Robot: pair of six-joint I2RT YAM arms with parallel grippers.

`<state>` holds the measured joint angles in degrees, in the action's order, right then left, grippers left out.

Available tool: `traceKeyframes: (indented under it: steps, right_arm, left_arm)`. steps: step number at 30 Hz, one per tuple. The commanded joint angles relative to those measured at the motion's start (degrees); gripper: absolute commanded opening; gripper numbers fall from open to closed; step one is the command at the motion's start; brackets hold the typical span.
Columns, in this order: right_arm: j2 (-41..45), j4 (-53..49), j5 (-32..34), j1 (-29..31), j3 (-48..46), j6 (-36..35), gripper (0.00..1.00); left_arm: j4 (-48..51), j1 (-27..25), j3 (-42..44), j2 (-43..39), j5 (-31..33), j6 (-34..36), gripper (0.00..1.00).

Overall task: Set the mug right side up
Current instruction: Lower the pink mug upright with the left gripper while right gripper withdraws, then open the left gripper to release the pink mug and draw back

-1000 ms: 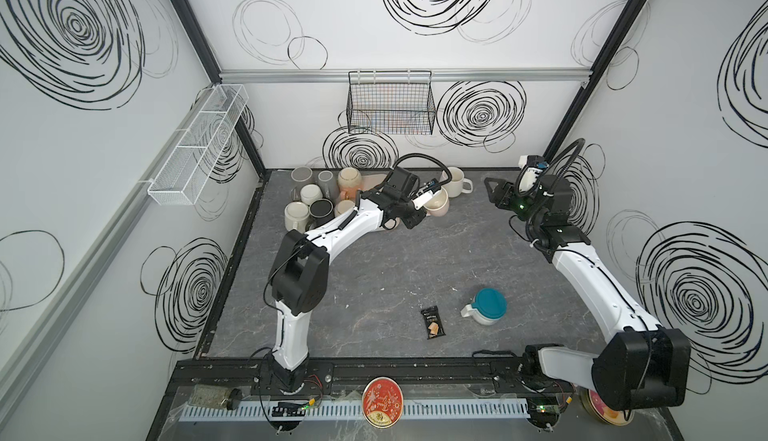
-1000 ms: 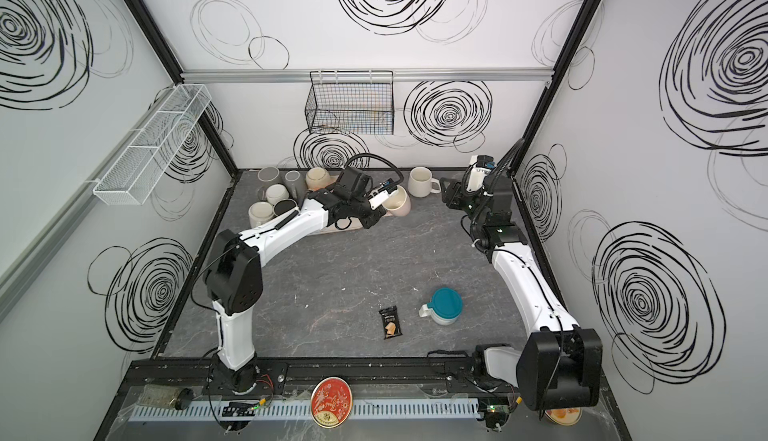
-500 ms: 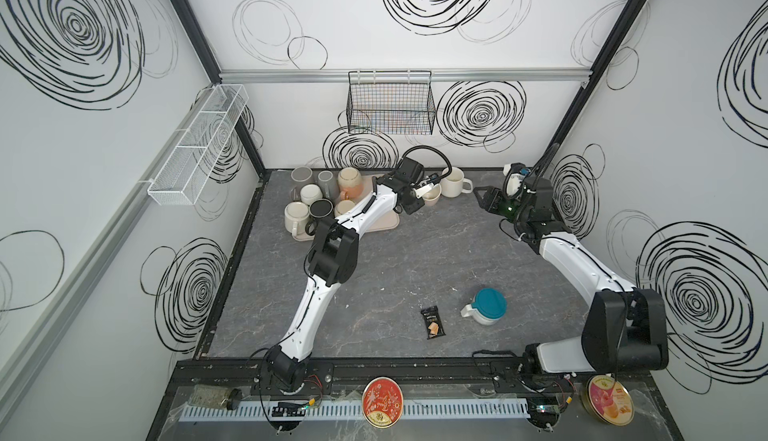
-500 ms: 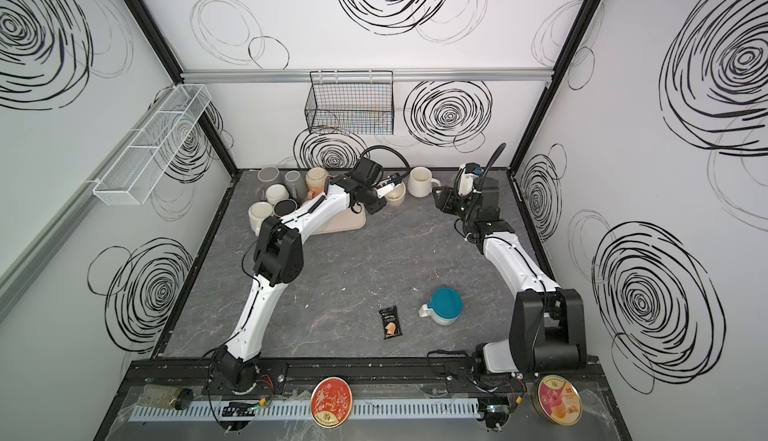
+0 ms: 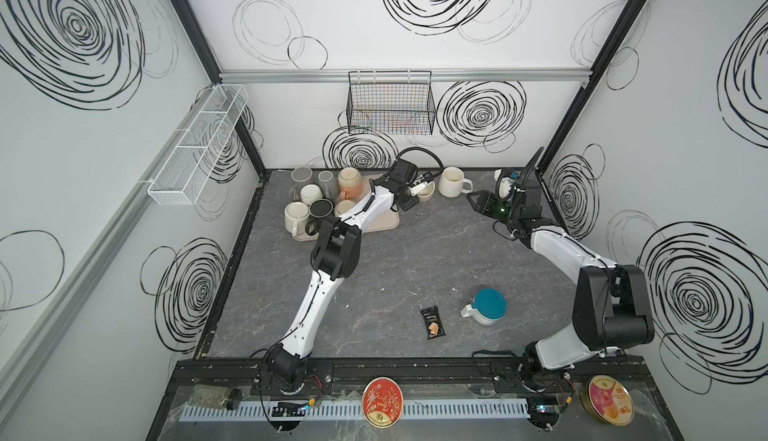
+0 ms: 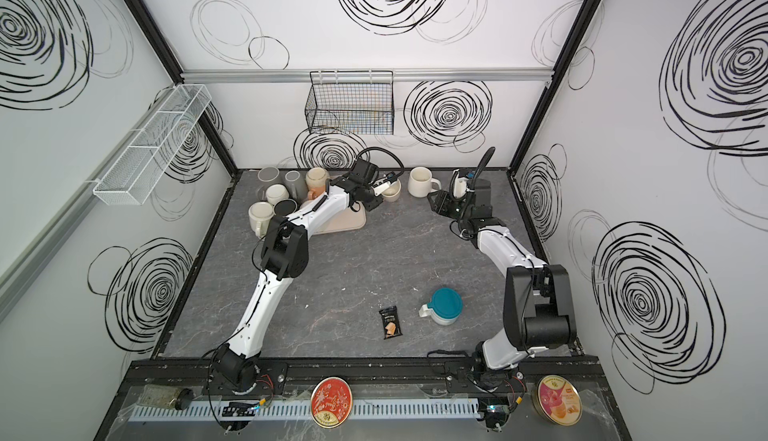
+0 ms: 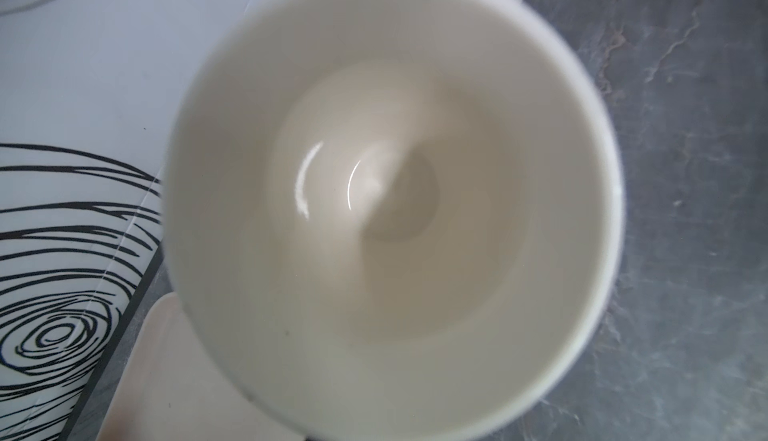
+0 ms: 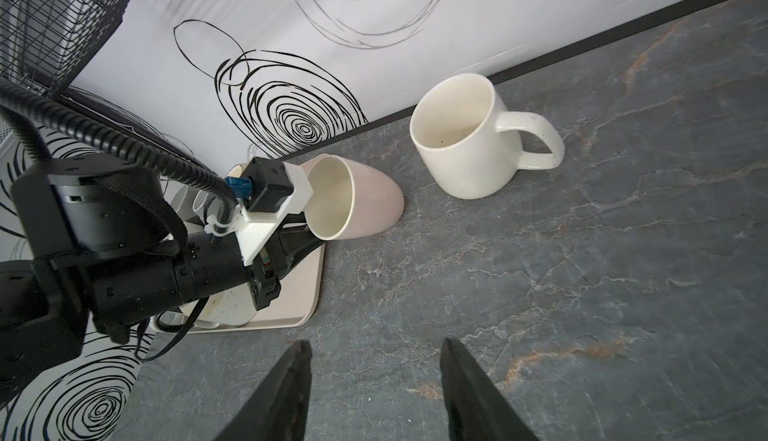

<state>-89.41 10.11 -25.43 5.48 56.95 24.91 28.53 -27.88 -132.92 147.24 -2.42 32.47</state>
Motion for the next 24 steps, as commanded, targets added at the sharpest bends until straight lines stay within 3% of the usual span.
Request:
traceKeyframes:
  steps: [1,8,13,15,24]
  right_arm:
    - [-1.5,2.1,-1.0,0.0,2.3,1.1,0.54]
    - [-2.6,2.3,-1.1,0.1,2.4,1.6,0.54]
    - [-2.9,2.4,-1.3,0.1,2.3,1.8,0.54]
    - [-3.1,2.4,-1.6,0.1,2.4,2.0,0.54]
    - [-3.5,2.5,-2.0,0.1,2.4,2.1,0.54]
  left_arm:
    - [-9.5,0.4,-3.0,1.3,-2.2,1.4,0.0]
    - [-11.4,0.3,-6.5,4.1,-3.8,1.5,0.0]
    - [-11.6,0.5,-6.1,4.1,-3.3,1.2,0.3]
    - [-11.7,0.5,-6.1,4.0,-3.1,1.2,0.38]
    - [-13.0,0.6,-5.4,3.8,-4.0,0.9,0.41]
